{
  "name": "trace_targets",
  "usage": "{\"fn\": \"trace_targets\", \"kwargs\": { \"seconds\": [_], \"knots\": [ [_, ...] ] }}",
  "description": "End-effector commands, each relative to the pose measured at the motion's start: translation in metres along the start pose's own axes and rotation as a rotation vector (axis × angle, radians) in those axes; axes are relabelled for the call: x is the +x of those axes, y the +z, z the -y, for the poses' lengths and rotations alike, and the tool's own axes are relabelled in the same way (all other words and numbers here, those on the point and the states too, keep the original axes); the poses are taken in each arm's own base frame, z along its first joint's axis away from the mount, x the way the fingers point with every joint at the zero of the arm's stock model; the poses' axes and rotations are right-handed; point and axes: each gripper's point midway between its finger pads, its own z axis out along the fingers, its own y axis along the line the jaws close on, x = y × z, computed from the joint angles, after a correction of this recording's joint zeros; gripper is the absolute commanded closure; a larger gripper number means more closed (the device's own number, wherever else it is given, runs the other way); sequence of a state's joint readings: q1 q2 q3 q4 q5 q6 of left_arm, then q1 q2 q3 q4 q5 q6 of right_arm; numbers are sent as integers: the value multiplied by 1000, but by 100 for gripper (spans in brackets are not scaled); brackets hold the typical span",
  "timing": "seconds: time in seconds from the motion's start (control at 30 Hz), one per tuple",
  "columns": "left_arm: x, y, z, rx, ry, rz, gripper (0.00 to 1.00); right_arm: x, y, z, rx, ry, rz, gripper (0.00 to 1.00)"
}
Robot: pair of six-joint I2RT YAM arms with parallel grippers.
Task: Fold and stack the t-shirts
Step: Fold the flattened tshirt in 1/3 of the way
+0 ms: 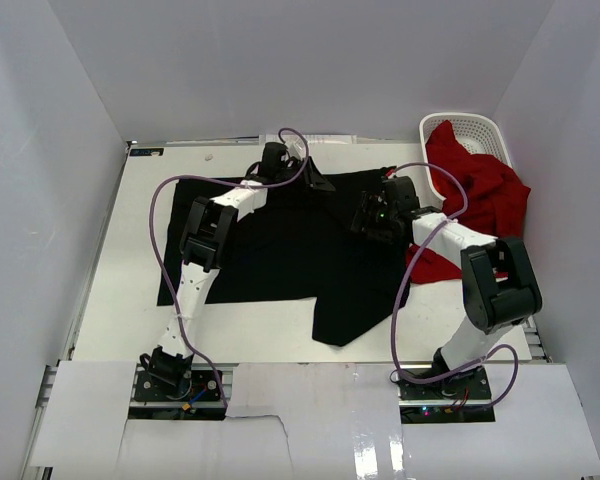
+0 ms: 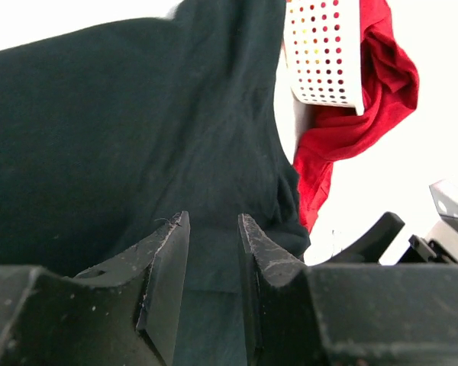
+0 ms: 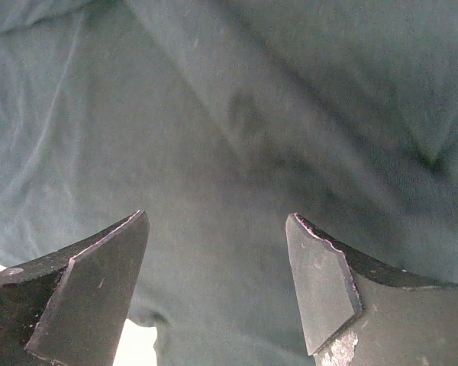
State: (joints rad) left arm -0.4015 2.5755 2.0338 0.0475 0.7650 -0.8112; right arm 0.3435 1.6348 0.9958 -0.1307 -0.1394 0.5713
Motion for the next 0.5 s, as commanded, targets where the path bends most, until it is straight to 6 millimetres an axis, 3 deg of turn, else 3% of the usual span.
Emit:
{"fn": "trace_targets", "kwargs": {
  "seconds": [0.0, 0.1, 0.47],
  "knots": [
    [-5, -9, 18, 32, 35, 12, 58, -21, 13, -7, -7, 13, 47, 21],
    [-4, -11, 17, 21, 44, 13, 58, -18, 26, -3, 7, 32, 35, 21],
    [4, -11, 7, 5, 37, 3, 58, -31, 43, -6, -4, 25, 47, 24]
  ]
}}
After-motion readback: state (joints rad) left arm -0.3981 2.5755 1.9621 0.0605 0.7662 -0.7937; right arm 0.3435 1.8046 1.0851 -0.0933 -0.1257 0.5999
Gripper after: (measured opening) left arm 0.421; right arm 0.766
